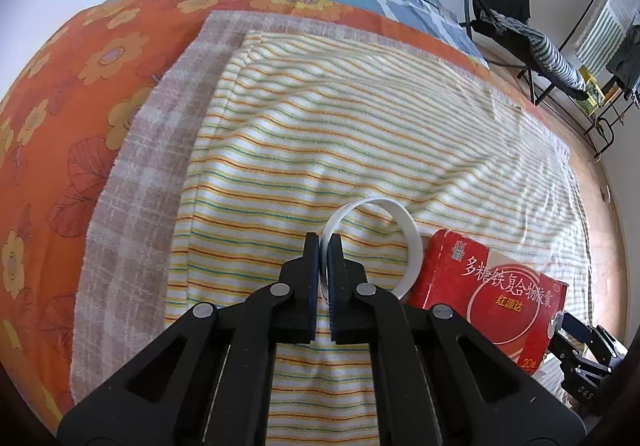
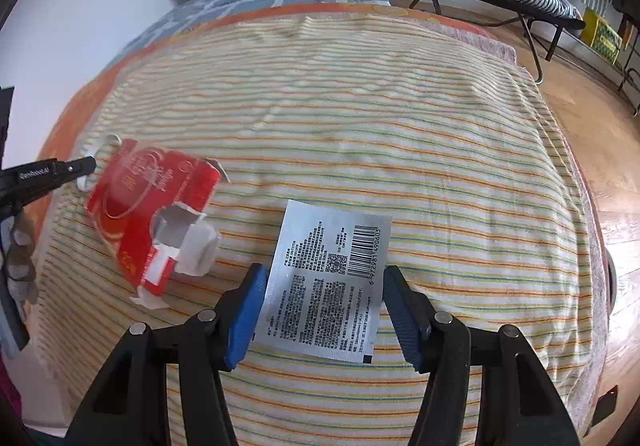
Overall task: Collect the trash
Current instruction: 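Grasp the white bracelet with the left tool while the right tool grasps the white receipt, then carry the bracelet and receipt over the blue basket and open both tools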
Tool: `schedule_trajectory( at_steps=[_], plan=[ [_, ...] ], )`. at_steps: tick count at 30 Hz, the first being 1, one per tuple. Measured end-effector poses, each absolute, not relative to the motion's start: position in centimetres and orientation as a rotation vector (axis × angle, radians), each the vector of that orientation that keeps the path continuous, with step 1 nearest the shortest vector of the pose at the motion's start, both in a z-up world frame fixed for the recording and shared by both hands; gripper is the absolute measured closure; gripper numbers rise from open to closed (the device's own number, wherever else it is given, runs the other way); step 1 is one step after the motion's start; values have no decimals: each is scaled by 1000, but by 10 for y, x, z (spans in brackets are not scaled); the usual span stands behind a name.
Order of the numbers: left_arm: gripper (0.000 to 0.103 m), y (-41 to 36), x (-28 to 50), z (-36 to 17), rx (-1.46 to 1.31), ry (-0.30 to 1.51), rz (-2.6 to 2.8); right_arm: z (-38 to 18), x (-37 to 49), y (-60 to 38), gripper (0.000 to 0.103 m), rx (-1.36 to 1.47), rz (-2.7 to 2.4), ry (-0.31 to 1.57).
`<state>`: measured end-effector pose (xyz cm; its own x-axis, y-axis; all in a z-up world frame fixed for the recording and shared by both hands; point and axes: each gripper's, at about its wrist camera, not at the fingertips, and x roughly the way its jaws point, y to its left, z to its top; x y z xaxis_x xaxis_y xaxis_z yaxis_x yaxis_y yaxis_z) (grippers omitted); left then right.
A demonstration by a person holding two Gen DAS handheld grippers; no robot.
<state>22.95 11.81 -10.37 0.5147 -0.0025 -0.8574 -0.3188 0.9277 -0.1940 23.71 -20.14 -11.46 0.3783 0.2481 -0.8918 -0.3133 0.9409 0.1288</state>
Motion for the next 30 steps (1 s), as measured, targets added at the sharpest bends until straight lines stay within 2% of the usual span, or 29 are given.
schedule_trajectory(
  at_steps=[16, 30],
  plan=[
    [102, 129, 218, -71, -412, 940, 169, -86, 229, -201, 42, -31, 395, 1060],
    [102, 91, 165, -28, -312, 885, 60, -45, 185, -205, 42, -45, 465, 977]
  ],
)
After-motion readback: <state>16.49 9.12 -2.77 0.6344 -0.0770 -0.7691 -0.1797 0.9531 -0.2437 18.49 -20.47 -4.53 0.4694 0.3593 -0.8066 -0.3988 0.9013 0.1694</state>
